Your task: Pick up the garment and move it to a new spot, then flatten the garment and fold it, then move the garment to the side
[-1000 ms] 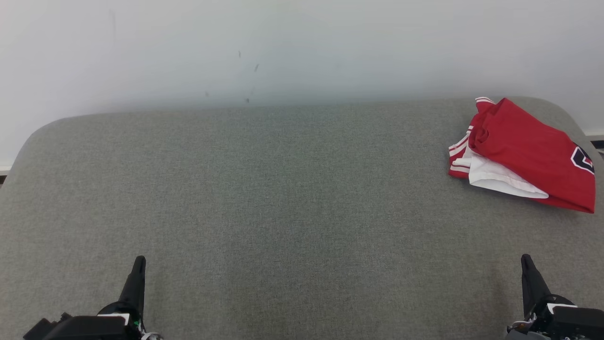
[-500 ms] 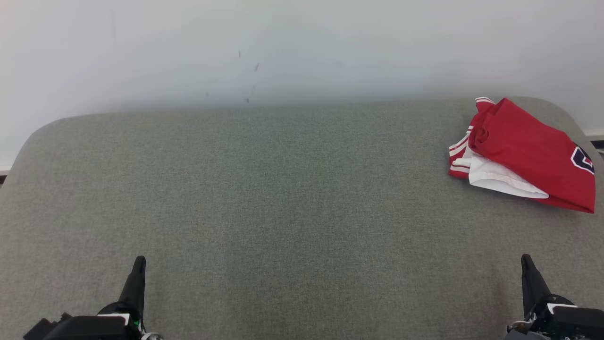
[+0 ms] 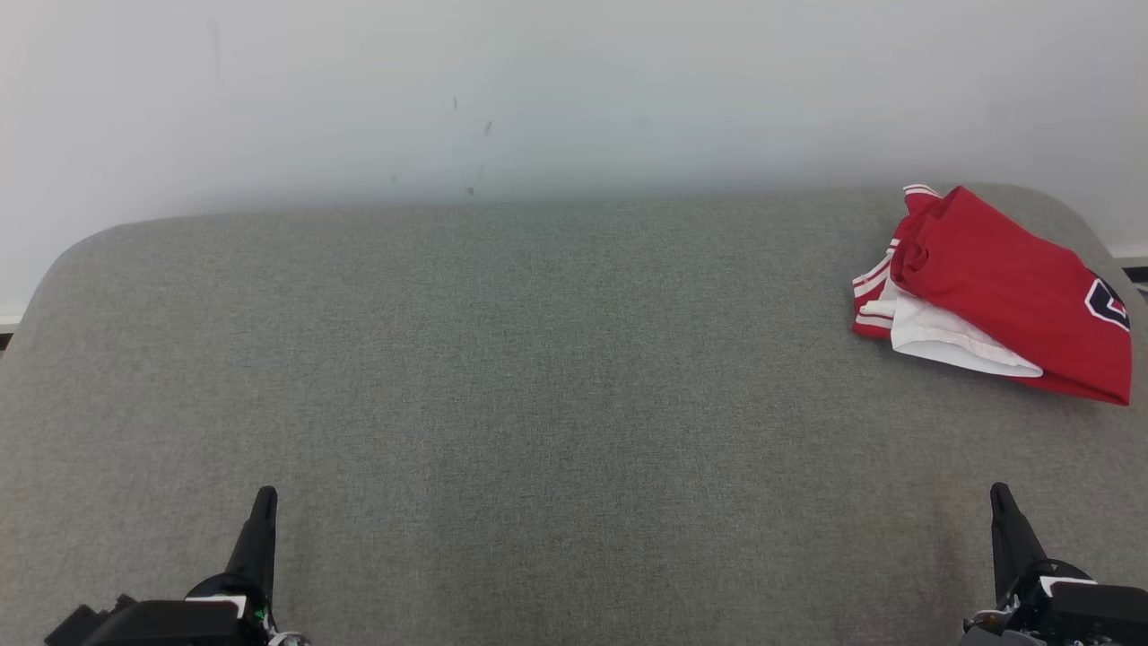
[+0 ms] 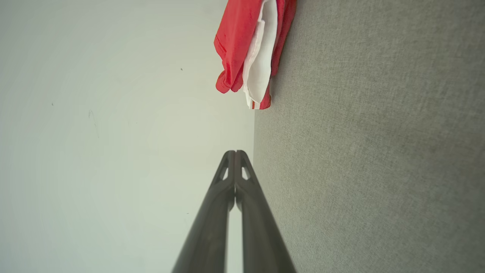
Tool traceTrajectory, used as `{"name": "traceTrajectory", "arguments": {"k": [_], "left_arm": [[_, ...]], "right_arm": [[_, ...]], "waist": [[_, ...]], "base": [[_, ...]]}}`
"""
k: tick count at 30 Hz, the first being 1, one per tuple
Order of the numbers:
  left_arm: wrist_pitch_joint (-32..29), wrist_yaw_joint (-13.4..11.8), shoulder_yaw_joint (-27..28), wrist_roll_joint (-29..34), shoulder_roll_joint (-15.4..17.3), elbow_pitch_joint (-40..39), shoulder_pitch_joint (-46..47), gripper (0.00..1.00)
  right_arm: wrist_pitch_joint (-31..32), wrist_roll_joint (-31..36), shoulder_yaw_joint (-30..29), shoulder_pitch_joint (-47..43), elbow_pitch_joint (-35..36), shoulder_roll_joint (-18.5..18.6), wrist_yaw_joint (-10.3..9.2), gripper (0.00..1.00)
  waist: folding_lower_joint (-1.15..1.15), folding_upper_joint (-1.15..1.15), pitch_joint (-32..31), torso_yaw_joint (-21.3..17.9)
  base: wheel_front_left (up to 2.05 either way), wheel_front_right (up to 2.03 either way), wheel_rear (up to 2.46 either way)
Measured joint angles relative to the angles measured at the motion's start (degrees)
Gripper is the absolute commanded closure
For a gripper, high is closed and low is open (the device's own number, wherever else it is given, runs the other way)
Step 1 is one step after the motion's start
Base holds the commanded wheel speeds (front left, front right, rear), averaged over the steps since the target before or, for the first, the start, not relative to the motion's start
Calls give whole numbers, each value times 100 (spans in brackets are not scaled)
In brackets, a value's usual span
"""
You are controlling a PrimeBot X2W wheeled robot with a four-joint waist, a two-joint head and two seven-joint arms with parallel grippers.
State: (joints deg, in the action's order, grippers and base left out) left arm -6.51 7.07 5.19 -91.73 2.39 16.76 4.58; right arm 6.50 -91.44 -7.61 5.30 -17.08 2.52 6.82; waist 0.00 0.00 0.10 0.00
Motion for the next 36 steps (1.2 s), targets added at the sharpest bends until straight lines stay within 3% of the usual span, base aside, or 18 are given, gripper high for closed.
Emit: {"name": "traceTrajectory", "arguments": {"k": [36], "left_arm": [[0, 0, 0, 0, -1, 7, 0, 100]], "right_arm": [[0, 0, 0, 0, -1, 0, 0, 100]], "waist": [[0, 0, 0, 0]], "base": [[0, 0, 0]]}}
